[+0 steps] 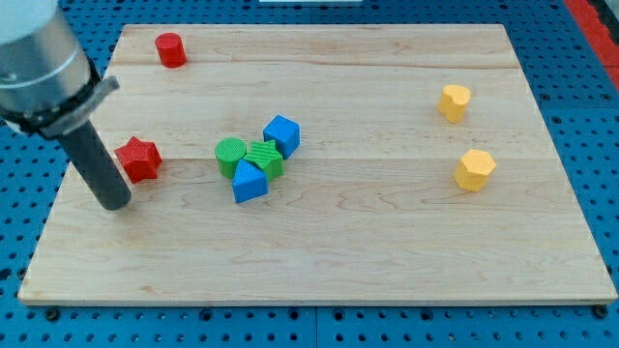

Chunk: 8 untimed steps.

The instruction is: Push the red star towards the right top side of the board

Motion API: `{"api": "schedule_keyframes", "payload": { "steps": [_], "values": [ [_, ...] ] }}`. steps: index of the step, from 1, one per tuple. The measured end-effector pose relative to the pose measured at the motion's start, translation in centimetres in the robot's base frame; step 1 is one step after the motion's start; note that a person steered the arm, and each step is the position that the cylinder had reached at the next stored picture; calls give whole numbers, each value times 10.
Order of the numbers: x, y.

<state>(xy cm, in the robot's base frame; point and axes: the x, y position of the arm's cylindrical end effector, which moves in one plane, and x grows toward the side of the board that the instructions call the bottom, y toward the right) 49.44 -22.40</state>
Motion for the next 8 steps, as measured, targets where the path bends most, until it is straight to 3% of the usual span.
{"api": "schedule_keyframes", "payload": {
  "steps": [2, 3, 4, 5, 7, 8],
  "values": [
    [-44, 60],
    [-92, 24],
    [-90, 32],
    [-123, -8],
    [-198, 35],
    [-211, 96]
  ]
}}
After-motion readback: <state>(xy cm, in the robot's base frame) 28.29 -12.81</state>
